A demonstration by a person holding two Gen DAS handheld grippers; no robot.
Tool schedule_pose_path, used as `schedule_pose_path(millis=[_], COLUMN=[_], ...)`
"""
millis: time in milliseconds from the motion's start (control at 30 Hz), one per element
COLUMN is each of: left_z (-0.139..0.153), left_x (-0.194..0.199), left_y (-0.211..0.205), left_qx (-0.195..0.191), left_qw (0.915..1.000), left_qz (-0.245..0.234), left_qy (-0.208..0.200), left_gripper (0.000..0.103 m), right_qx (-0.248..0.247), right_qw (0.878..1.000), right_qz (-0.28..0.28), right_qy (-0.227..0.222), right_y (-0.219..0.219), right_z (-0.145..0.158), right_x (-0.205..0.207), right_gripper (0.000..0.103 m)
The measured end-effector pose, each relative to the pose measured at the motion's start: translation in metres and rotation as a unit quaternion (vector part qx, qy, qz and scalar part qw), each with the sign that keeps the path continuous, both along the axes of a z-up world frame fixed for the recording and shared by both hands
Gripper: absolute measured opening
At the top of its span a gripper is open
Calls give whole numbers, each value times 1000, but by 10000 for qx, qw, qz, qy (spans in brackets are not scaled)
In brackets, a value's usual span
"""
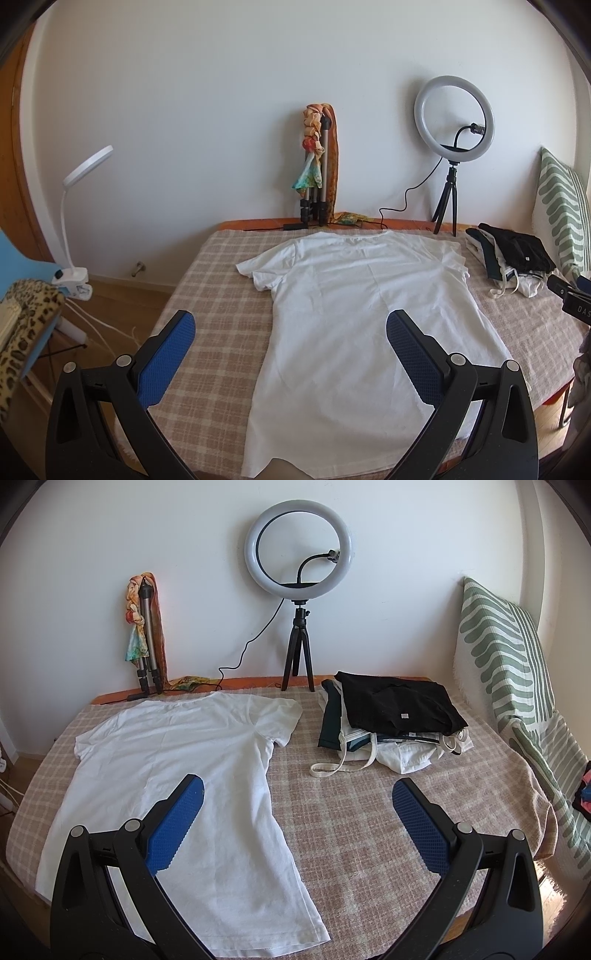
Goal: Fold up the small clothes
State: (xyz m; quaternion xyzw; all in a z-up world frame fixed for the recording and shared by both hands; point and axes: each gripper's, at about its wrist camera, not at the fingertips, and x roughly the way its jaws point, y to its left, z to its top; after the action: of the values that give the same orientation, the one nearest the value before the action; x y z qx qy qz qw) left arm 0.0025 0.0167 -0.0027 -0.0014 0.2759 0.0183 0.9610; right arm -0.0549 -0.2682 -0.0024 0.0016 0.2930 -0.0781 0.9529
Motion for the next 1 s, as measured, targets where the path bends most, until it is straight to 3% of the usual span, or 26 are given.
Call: schedule_pose_path(millis=[500,633,833,933,1000], left_z=[-5,-10,-33,-45,-54], left_x=[2,4,4,2,0], left_y=[7,15,36,53,64], left_qx=[17,-162,-478,-701,-787], left_qw=[10000,9997,9976,9952,9936], left_qz=[66,-41,-26,11,109], left_qy=[58,193,509,679,808], left_gripper=[103,103,102,92,92], right_qx=[-18,-20,69,331,582], right_qw=[10000,10000,9994,9965,9929], right_qz=[-15,27,344,756,1019], right_qy=[-16,-8,28,88,200], right_y=[0,4,21,30,37], right_z=[1,3,10,14,14], right_x=[0,2,12,21,31], right_gripper=[103,103,103,103,103])
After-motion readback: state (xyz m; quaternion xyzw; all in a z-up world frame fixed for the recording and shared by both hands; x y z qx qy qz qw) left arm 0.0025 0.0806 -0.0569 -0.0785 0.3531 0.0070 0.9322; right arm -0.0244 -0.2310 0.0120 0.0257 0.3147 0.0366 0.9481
